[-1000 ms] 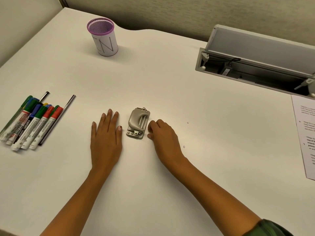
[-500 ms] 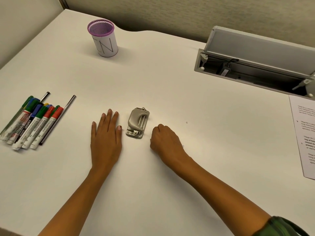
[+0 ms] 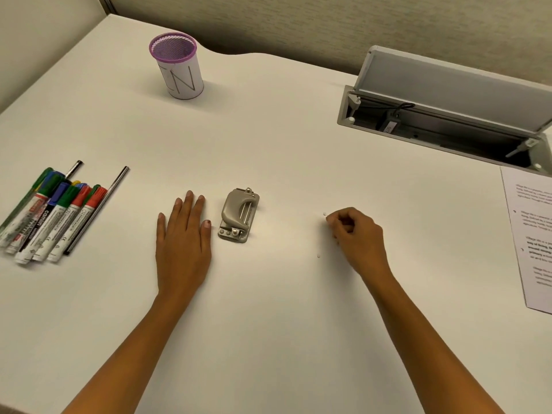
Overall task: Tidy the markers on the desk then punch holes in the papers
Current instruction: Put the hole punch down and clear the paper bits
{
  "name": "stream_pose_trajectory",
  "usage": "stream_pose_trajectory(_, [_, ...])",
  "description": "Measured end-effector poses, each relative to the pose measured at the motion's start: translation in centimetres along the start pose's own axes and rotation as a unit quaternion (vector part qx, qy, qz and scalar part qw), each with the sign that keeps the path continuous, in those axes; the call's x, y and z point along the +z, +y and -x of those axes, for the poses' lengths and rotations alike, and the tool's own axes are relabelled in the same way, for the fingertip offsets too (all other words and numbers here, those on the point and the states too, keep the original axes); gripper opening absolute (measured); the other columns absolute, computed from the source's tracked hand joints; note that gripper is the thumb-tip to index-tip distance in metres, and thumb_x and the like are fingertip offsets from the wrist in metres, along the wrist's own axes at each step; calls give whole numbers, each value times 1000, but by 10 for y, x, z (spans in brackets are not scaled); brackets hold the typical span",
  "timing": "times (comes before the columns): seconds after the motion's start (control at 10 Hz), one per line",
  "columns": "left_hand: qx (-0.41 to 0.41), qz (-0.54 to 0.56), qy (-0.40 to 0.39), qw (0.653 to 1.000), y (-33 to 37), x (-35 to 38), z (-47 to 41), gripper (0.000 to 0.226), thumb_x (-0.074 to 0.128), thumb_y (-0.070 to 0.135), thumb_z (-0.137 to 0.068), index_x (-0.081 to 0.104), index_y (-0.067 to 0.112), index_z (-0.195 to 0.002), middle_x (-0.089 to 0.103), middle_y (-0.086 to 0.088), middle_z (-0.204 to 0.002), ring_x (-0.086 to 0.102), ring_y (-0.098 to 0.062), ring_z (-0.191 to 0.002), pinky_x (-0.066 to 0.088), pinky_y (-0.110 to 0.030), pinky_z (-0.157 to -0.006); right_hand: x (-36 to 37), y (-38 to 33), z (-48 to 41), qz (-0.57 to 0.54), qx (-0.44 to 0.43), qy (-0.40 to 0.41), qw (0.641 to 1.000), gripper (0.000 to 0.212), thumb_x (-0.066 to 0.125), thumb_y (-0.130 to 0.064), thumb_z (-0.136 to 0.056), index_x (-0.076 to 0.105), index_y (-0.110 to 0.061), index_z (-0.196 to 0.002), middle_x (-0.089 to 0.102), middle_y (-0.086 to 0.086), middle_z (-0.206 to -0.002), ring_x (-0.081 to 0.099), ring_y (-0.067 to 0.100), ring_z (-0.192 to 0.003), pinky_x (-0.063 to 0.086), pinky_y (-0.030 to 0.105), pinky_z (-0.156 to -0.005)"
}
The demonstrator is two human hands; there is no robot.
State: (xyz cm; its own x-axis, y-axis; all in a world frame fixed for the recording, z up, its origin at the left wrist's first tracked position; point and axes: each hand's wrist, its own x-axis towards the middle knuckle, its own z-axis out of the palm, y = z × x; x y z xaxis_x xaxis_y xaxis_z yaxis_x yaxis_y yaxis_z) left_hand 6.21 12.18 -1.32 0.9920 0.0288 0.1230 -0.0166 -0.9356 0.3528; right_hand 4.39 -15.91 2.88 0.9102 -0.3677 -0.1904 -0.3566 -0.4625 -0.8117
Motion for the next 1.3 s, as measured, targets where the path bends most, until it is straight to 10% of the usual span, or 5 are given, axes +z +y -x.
stream_pose_trajectory(0.7, [2,0,6,1000,0,0,0,45,37,21,-100,36,17,-145,30,-3,-155,24,-20,-144,13,-43,-119,9,-17,-33,284,-106,-46,952,20,52,-12,-93,60,6,-87,63,19,-90,56,33,-85,47,43,-74])
stream_pose_trajectory(1.3, [6,-3,8,1000,0,1,1,45,34,23,-101,35,17,-146,29,-3,-155,23,-19,-145,12,-44,-119,-16,4,3,-186,103,-20,977,9,69,-20,-85,69,-11,-85,67,-1,-67,61,15,-63,50,24,-60])
